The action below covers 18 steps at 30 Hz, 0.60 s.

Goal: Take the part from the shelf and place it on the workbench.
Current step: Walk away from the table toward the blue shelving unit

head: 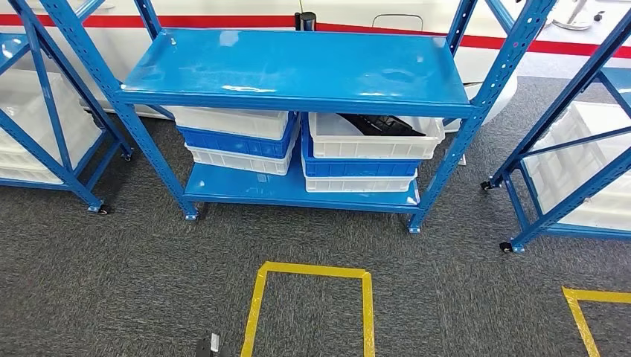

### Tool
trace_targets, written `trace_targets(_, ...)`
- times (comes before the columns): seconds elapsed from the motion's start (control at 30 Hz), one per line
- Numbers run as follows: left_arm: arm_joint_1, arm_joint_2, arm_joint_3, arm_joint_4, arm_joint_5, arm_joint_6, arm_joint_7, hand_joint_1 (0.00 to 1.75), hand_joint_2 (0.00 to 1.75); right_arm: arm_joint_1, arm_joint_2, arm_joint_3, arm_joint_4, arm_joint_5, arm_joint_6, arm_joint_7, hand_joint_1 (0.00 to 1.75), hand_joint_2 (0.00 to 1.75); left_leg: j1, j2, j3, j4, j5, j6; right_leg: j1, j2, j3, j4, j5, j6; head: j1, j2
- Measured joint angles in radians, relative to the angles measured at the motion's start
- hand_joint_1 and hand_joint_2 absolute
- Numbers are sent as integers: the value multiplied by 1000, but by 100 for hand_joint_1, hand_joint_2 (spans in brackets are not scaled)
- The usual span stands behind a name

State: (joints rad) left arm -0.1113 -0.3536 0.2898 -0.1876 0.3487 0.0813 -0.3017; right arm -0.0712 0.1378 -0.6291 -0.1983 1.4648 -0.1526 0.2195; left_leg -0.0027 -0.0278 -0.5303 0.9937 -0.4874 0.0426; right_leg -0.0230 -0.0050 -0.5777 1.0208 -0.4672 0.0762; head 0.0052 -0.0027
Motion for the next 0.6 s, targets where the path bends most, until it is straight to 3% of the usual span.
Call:
trace_targets(0.07, 0, 0, 0, 0, 0, 0, 0, 0, 0, -2, 0, 0, 0, 0, 0, 0, 0, 0, -3, 0, 3, 2, -10, -9, 5, 2, 12, -18, 1, -21, 0, 0)
trace_targets(0.17, -1, 0, -1, -1, 0, 0, 0, 0, 0, -2, 0, 0, 0, -1, 0, 0, 0, 0, 4, 7, -5, 32, -32, -24, -1, 2, 20, -19, -6, -47, -3, 0)
trace_targets(0.2, -1, 0, -2, -1, 0, 0, -1, 0, 0, -2, 0, 0, 0, -1, 0, 0, 0, 0, 6, 11, -26, 74, -52, -30, -3, 2, 25, -21, -10, -55, -4, 0)
trace_targets(0.27, -1, 0, -4, -1, 0, 1, -1, 0, 0, -2, 0, -1, 0, -2, 0, 0, 0, 0, 9, 19, -101, 208, -103, -39, -2, 0, 35, -21, -22, -68, -6, 0)
trace_targets(0.3, 0, 1, -6, -1, 1, 1, -1, 0, 0, -2, 0, -1, 0, -2, 0, 0, 0, 0, 11, 20, -142, 270, -117, -41, -1, 0, 41, -21, -28, -71, -6, 0)
trace_targets(0.33, 0, 1, -8, -1, 2, 2, -1, 0, 0, -1, 0, -1, 0, -2, 0, 0, 0, 0, 12, 21, -172, 303, -112, -42, -1, 0, 49, -21, -35, -72, -6, 0)
trace_targets(0.37, 0, 1, -10, -1, 3, 2, -1, 0, 0, -1, 0, -2, 0, -3, 0, 0, 0, 0, 13, 21, -182, 298, -87, -40, -1, 0, 59, -21, -42, -71, -6, 0)
trace_targets(0.4, 0, 1, -12, -1, 3, 2, -1, 0, 0, -1, 1, -2, 0, -3, 0, 0, 0, 0, 13, 23, -172, 252, -44, -36, -1, 1, 71, -21, -50, -69, -6, 0)
trace_targets(0.43, 0, 1, -13, -1, 3, 2, -1, 0, 0, 0, 1, -2, 0, -3, -1, 0, 0, 0, 13, 24, -148, 182, 5, -31, -1, 1, 81, -22, -59, -67, -6, 0)
trace_targets(0.47, -1, 1, -14, -2, 3, 2, -1, 0, 0, -1, 2, -2, 0, -4, -1, 0, 0, 0, 10, 27, -122, 118, 36, -26, 1, 1, 90, -23, -68, -63, -6, 0)
trace_targets(0.53, -1, 1, -15, -2, 4, 3, -1, 0, 0, -2, 3, -2, 0, -4, -2, 0, 0, 0, 3, 29, -89, 45, 50, -14, 6, 1, 100, -29, -82, -50, -5, 0)
trace_targets(0.6, -1, 1, -17, -2, 6, 3, -1, 0, 0, -3, 4, -2, 0, -5, -2, 0, 0, 0, -2, 24, -77, 31, 35, -2, 9, -1, 117, -26, -81, -34, -5, 0)
